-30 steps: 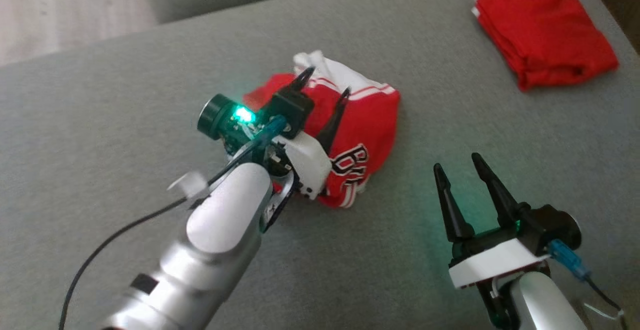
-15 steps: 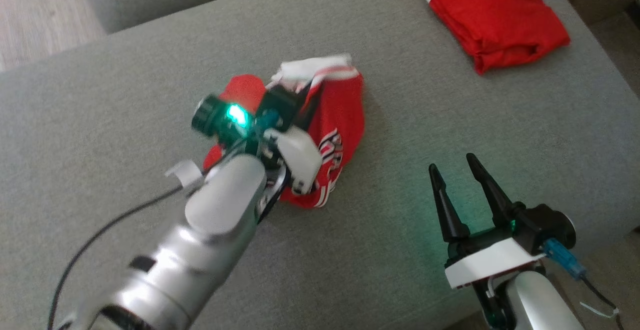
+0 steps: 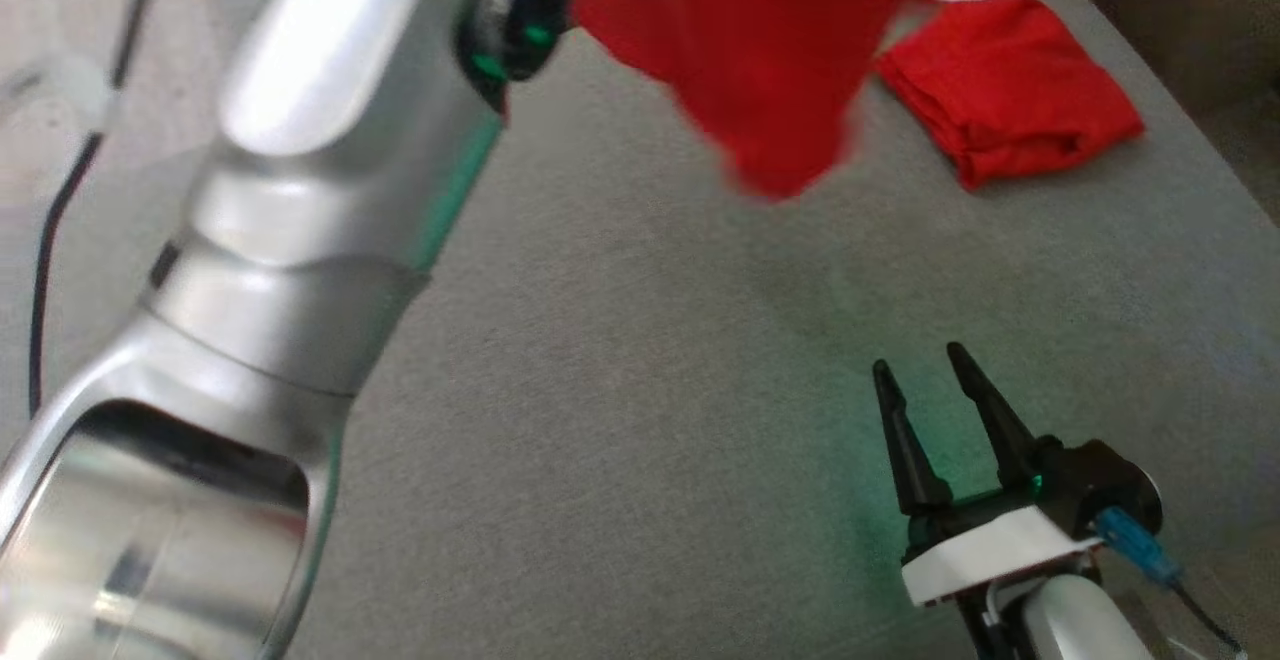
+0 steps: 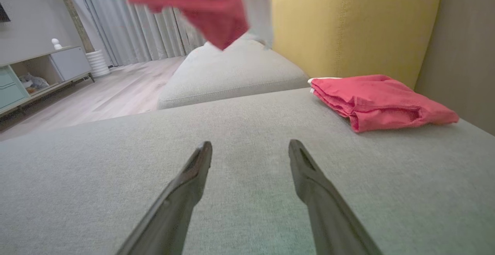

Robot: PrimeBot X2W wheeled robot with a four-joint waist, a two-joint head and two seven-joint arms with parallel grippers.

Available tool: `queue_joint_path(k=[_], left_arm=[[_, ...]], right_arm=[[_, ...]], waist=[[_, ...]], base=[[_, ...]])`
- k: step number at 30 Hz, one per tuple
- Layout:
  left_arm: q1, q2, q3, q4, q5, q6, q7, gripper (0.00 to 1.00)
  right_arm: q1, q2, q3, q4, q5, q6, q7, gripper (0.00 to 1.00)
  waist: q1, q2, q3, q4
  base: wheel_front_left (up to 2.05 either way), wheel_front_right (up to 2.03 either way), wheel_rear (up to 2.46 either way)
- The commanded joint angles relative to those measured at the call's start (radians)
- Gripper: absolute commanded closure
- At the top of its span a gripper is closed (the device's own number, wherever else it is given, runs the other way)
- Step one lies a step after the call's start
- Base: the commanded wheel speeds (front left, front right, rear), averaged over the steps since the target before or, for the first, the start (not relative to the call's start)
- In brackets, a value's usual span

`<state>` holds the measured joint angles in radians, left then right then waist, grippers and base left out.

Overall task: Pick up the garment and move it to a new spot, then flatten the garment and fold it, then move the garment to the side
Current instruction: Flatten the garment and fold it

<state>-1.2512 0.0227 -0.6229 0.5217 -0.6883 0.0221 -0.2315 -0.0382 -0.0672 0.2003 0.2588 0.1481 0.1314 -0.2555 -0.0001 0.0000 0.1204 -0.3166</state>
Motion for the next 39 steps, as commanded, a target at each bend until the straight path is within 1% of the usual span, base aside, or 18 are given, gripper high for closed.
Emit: queue_joint_path(k=[1, 3, 6, 8, 10, 13, 14, 15, 16, 17, 19, 23, 26, 28, 30, 33, 36, 39], left_arm=[[0.021, 0.045, 0.063, -0.004, -0.038, 0.008, -0.006, 1.00], [0.099, 0.067, 0.100, 0.011, -0.086, 0.011, -0.007, 1.00], [0.294, 0.097, 0.131, 0.046, -0.156, 0.013, -0.005, 1.00], [0.453, 0.104, 0.146, 0.076, -0.204, 0.012, -0.007, 1.00], [0.604, 0.103, 0.151, 0.110, -0.240, 0.002, -0.011, 1.00], [0.776, 0.099, 0.160, 0.156, -0.265, -0.006, -0.021, 1.00], [0.820, 0.098, 0.165, 0.164, -0.268, -0.008, -0.023, 0.75], [0.855, 0.101, 0.164, 0.168, -0.259, -0.008, -0.026, 0.15], [0.884, 0.106, 0.164, 0.164, -0.245, -0.007, -0.027, 0.00], [0.907, 0.114, 0.167, 0.151, -0.227, -0.004, -0.029, 0.00], [0.937, 0.151, 0.180, 0.081, -0.136, 0.022, -0.029, 0.00], [0.986, 0.241, 0.199, -0.141, 0.114, 0.114, -0.030, 0.00], [0.978, 0.309, 0.172, -0.271, 0.261, 0.168, -0.030, 0.00], [0.936, 0.342, 0.135, -0.335, 0.333, 0.179, 0.001, 0.00], [0.871, 0.355, 0.088, -0.387, 0.387, 0.168, 0.066, 0.00], [0.755, 0.342, 0.003, -0.411, 0.471, 0.133, 0.174, 0.00], [0.647, 0.282, -0.081, -0.377, 0.527, 0.094, 0.272, 0.00], [0.560, 0.210, -0.146, -0.297, 0.557, 0.055, 0.336, 0.00]], right_arm=[[-0.017, 0.004, 0.011, -0.036, -0.005, -0.001, -0.006, 0.00], [-0.011, 0.001, 0.008, -0.036, -0.007, -0.001, -0.006, 0.00], [0.001, -0.002, 0.003, -0.037, -0.009, -0.001, -0.006, 0.00], [0.008, -0.003, -0.003, -0.038, -0.009, -0.001, -0.006, 0.00], [0.011, -0.007, -0.004, -0.039, -0.010, -0.001, -0.006, 0.00], [0.011, -0.011, -0.006, -0.043, -0.011, -0.001, -0.006, 0.00], [0.011, -0.012, -0.006, -0.043, -0.011, -0.001, -0.006, 0.00], [0.012, -0.013, -0.006, -0.044, -0.011, -0.001, -0.006, 0.00], [0.013, -0.014, -0.007, -0.045, -0.011, -0.001, -0.006, 0.00], [0.014, -0.016, -0.008, -0.046, -0.011, -0.001, -0.006, 0.00], [0.019, -0.019, -0.008, -0.046, -0.010, -0.001, -0.006, 0.00], [0.022, -0.022, -0.004, -0.047, -0.007, -0.001, -0.006, 0.00], [0.018, -0.021, 0.003, -0.048, -0.005, -0.001, -0.006, 0.00], [0.012, -0.018, 0.008, -0.048, -0.003, -0.001, -0.006, 0.00], [0.003, -0.015, 0.013, -0.051, -0.002, -0.001, -0.006, 0.00], [-0.017, -0.011, 0.022, -0.053, 0.000, -0.001, -0.006, 0.00], [-0.043, -0.005, 0.033, -0.054, 0.004, -0.001, -0.006, 0.00], [-0.066, 0.001, 0.042, -0.055, 0.008, -0.001, -0.006, 0.00]], waist=[[0.0001, 0.0000, -0.014, 0.033], [0.0001, 0.0000, -0.022, 0.055], [0.0001, 0.0000, -0.029, 0.089], [0.0001, 0.0000, -0.027, 0.112], [0.0001, 0.0000, -0.022, 0.131], [0.0001, 0.0000, -0.013, 0.152], [0.0001, 0.0000, -0.013, 0.156], [0.0001, 0.0000, -0.013, 0.160], [0.0001, 0.0000, -0.013, 0.164], [0.0001, 0.0000, -0.015, 0.166], [0.0001, 0.0000, -0.018, 0.171], [0.0001, 0.0000, -0.020, 0.168], [0.0001, 0.0000, -0.010, 0.153], [0.0001, 0.0000, 0.002, 0.140], [0.0001, 0.0000, 0.022, 0.123], [0.0001, 0.0000, 0.058, 0.092], [0.0001, 0.0000, 0.105, 0.054], [0.0001, 0.0000, 0.151, 0.016]], base=[[0.00, 0.00, 0.00], [0.00, 0.00, 0.00], [0.00, 0.00, 0.00], [0.00, 0.00, 0.00], [0.00, 0.00, 0.00], [0.00, 0.00, 0.00], [0.00, 0.00, 0.00], [0.00, 0.00, 0.00], [0.00, 0.00, 0.00], [0.00, 0.00, 0.00], [0.00, 0.00, 0.00], [0.00, 0.00, 0.00], [0.00, 0.00, 0.00], [0.00, 0.00, 0.00], [0.00, 0.00, 0.00], [0.00, 0.00, 0.00], [0.00, 0.00, 0.00], [0.00, 0.00, 0.00]])
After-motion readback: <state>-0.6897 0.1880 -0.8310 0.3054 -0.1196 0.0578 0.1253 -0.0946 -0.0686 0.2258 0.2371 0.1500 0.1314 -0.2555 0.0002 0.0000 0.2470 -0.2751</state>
